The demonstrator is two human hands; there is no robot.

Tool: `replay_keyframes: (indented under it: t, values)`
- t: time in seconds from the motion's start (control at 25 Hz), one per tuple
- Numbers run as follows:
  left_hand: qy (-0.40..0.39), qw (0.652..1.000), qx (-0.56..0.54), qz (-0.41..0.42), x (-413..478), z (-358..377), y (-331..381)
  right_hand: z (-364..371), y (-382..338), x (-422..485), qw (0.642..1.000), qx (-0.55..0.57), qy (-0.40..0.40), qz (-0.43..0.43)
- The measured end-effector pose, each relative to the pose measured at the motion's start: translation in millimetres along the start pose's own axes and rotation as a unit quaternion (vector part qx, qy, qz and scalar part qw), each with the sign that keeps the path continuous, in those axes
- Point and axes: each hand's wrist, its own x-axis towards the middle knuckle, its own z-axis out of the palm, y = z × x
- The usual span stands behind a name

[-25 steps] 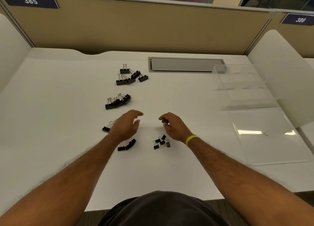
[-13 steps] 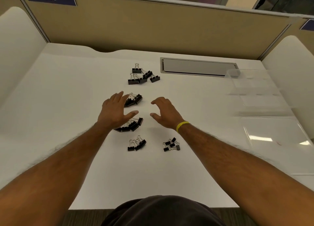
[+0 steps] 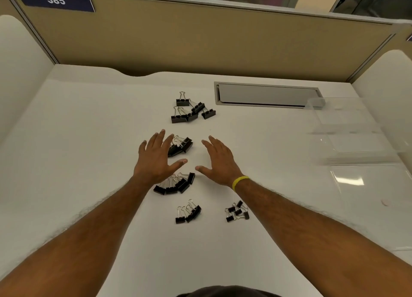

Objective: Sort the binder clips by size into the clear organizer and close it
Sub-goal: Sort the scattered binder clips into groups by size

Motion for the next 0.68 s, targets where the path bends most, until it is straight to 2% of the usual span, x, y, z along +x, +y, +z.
replay_keyframes:
  t: [0.24,0.4,0.56,0.68]
  values:
    - [0.071,0.984,-0.152,-0.053,33,3,-10,1,9,29,0.993,0.1,0.051,0.025]
    - [0.079,0.976,-0.187,-0.072,58,2,-17,-5,17,62,0.993,0.09,0.055,0.052]
    - [0.101,0.969,-0.207,-0.085,81,2,-20,-19,23,116,0.985,0.095,0.087,0.114]
    - [0.105,0.964,-0.228,-0.086,93,7,-22,-27,30,154,0.983,0.064,0.08,0.152]
